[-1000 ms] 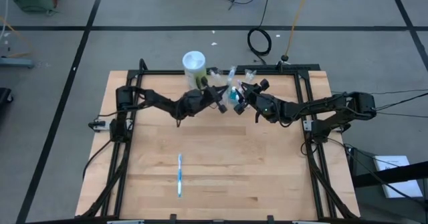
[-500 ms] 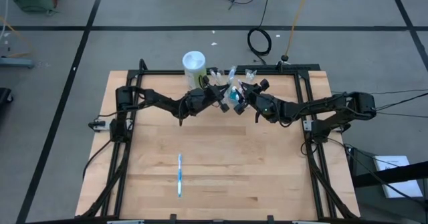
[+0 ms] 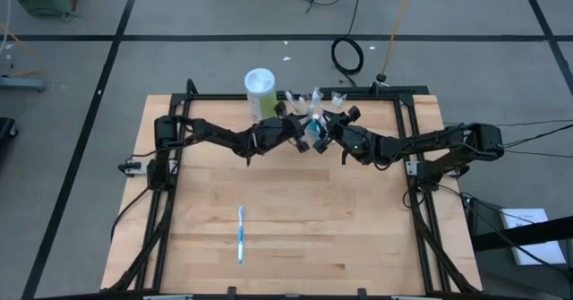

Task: Pick & Place toothbrushing station
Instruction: Put the green toothbrush into the transparent organizer

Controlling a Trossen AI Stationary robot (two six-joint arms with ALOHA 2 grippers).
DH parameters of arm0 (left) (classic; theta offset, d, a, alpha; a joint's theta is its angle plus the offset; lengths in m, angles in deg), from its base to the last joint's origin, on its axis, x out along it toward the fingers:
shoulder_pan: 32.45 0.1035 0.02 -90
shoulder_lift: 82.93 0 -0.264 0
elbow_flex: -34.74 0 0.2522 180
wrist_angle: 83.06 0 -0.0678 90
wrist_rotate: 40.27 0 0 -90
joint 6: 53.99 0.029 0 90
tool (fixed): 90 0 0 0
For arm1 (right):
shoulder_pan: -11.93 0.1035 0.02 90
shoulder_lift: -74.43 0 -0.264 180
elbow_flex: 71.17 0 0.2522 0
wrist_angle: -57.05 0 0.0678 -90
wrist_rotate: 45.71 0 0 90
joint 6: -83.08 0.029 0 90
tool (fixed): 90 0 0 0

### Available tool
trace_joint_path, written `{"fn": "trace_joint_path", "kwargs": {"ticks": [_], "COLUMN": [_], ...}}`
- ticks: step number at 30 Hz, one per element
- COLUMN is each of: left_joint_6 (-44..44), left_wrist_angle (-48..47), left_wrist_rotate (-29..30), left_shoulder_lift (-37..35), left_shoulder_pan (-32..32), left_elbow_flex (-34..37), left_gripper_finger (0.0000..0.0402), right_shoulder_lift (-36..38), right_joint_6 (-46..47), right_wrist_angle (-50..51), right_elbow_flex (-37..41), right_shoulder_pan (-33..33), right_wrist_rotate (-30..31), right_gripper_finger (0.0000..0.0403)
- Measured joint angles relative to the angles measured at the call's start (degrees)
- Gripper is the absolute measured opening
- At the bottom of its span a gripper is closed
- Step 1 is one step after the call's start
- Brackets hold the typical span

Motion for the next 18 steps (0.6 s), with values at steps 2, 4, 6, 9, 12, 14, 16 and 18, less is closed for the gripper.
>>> {"fn": "trace_joint_path", "kwargs": {"ticks": [2,4,6,9,12,14,16,18], "left_joint_6": [-0.5,-0.2,0.7,0.6,-1.6,-3.6,-5.3,-6.8], "left_wrist_angle": [-4.2,-8.5,-13.4,-22.2,-32.5,-38.0,-41.8,-44.8], "left_wrist_rotate": [0.9,4.2,7.8,11.4,11.7,11.8,12.0,12.3], "left_shoulder_lift": [0.0,0.1,0.2,0.2,0.2,0.2,0.2,0.2], "left_shoulder_pan": [0.0,-0.2,-0.6,-1.2,-1.5,-1.5,-1.5,-1.2], "left_elbow_flex": [-2.0,-4.2,-6.6,-10.7,-14.8,-17.2,-19.5,-21.7], "left_gripper_finger": [0.01,0.0122,0.0141,0.0163,0.0179,0.0187,0.0194,0.02], "right_shoulder_lift": [0.0,0.0,0.0,0.0,0.0,0.0,0.0,0.0], "right_joint_6": [0.0,0.0,0.0,0.0,0.0,0.0,0.0,0.0], "right_wrist_angle": [0.0,0.0,0.0,0.2,0.7,1.0,1.4,1.6], "right_elbow_flex": [0.0,0.0,0.0,0.0,0.0,0.0,0.0,0.0], "right_shoulder_pan": [0.0,0.1,0.3,0.7,1.1,1.2,1.2,1.2], "right_wrist_rotate": [0.0,0.0,0.0,0.0,0.0,0.0,0.0,0.0], "right_gripper_finger": [0.0183,0.0183,0.0183,0.0183,0.0183,0.0183,0.0183,0.0183]}}
